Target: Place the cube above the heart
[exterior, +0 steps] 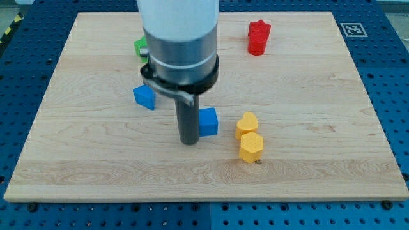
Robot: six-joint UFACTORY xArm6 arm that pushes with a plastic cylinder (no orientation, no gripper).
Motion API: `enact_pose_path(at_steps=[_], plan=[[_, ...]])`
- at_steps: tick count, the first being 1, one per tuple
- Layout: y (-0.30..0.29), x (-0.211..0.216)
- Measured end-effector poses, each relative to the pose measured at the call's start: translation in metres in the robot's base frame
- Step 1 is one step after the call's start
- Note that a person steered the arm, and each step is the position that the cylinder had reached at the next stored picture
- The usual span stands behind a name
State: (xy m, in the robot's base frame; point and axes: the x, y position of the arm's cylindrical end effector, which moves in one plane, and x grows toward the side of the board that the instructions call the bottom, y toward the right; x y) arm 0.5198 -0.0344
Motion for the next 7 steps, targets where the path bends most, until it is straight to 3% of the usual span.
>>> enact_pose_path(at_steps=[2, 3, 5, 7], plan=[[0.008, -0.019], [0.028, 0.014], [0.053, 0.004], [0.029, -0.003]])
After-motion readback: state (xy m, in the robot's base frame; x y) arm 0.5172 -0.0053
